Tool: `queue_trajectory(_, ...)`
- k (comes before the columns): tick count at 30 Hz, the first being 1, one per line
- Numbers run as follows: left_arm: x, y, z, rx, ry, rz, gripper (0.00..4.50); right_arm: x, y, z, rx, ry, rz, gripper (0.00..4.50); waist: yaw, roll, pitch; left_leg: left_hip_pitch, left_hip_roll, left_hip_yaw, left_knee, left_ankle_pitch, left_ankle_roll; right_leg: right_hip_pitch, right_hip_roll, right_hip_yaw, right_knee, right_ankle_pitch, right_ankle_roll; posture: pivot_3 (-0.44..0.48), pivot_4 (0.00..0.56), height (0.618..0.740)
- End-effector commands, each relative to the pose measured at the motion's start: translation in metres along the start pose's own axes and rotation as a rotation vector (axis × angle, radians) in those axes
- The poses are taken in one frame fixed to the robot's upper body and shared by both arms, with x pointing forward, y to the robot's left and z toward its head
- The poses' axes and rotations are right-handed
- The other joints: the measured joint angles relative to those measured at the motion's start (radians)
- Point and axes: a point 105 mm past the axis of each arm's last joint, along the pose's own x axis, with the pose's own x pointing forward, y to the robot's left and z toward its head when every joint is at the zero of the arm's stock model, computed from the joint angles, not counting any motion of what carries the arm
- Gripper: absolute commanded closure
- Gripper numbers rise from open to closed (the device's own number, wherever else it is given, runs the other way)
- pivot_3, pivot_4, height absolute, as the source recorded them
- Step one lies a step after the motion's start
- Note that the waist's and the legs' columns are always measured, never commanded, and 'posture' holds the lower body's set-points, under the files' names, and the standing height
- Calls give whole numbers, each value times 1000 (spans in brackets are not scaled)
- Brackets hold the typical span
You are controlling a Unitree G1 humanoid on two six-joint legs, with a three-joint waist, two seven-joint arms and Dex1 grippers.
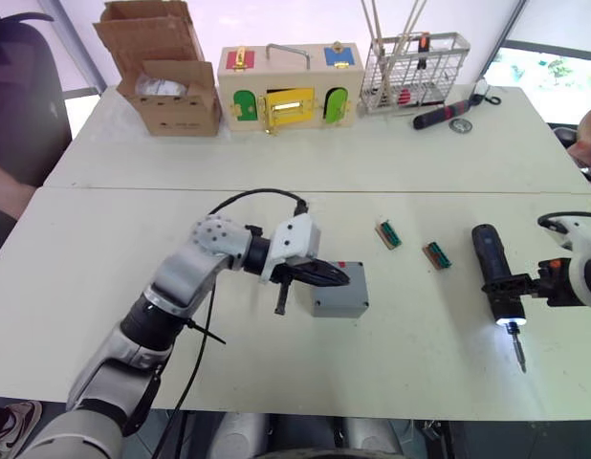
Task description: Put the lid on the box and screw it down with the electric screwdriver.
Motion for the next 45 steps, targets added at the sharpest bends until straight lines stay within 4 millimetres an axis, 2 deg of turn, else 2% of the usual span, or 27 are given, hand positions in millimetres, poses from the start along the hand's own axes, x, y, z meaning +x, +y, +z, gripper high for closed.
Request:
queue_trajectory(1,-20,18,9,-5,-30,115,4500,-28,2,41,-177,-213,-76,25,0,0,0,0,0,0,0,0,0,0,0,0,0,0,0,0,150,740)
queue_trajectory(3,-28,26,8,-25,-42,182,4500,-39,10,55,-226,-301,-62,25,-1,0,0,0,0,0,0,0,0,-1,0,0,1,0,0,0,150,740)
queue_trajectory(4,-34,39,5,-11,-32,282,4500,-47,17,62,-207,-362,-17,25,-1,0,0,0,0,0,0,0,0,-1,0,0,1,0,0,0,150,740)
queue_trajectory(6,-47,50,-5,5,8,401,4500,-56,42,63,-259,-468,113,25,1,0,0,0,0,0,0,0,0,-1,0,0,1,0,0,0,150,740)
queue_trajectory(8,-52,42,-13,-37,24,395,4500,-53,80,46,-409,-538,256,25,2,-4,-1,0,0,-1,0,0,0,-1,0,-1,1,0,0,0,150,740)
queue_trajectory(9,-52,35,-19,-64,39,375,4500,-46,97,30,-459,-531,323,25,3,-7,-2,0,1,-3,-1,0,-1,0,1,-2,1,0,0,0,150,740)
queue_trajectory(13,-48,8,-39,-155,100,285,4500,-13,142,-24,-531,-444,471,25,3,-7,-2,0,0,-4,-1,0,-1,0,0,-3,2,0,0,0,150,740)
queue_trajectory(17,-39,-3,-50,-215,125,218,4500,7,169,-44,-546,-429,533,25,2,-7,-2,3,-2,-4,3,-2,4,5,-1,-1,2,2,2,0,150,740)
queue_trajectory(23,-30,-6,-60,-214,156,139,4500,23,190,-56,-551,-400,598,25,0,-7,-2,6,-1,-5,2,-1,1,7,-1,-1,1,3,1,0,150,740)
queue_trajectory(29,-11,21,-57,-129,120,169,4500,29,219,-67,-551,-373,719,25,1,-8,-2,4,-1,-5,2,2,-3,6,0,-3,1,3,1,0,150,740)
queue_trajectory(32,-4,29,-53,-104,91,178,4500,28,228,-72,-539,-361,761,25,0,-8,-2,4,-1,-5,2,2,-3,5,0,-3,1,3,1,0,150,740)
queue_trajectory(36,1,45,-56,-86,87,243,4500,27,226,-72,-554,-359,729,25,0,-8,-2,3,-1,-5,2,2,-3,5,0,-3,1,3,1,0,150,740)
queue_trajectory(38,-4,47,-61,-78,107,253,4500,26,214,-65,-574,-378,658,25,0,-8,-2,3,-1,-5,2,2,-3,5,1,-3,1,3,1,0,150,740)
queue_trajectory(41,-23,47,-68,-84,151,285,4500,21,189,-53,-655,-376,521,25,-1,-8,-2,3,-1,-4,2,2,-3,4,2,-3,2,3,1,0,150,740)
queue_trajectory(45,-41,33,-73,-98,209,247,4500,29,177,-46,-721,-376,461,25,-3,-8,-2,3,0,-4,1,2,-3,3,3,-3,2,3,1,0,150,740)
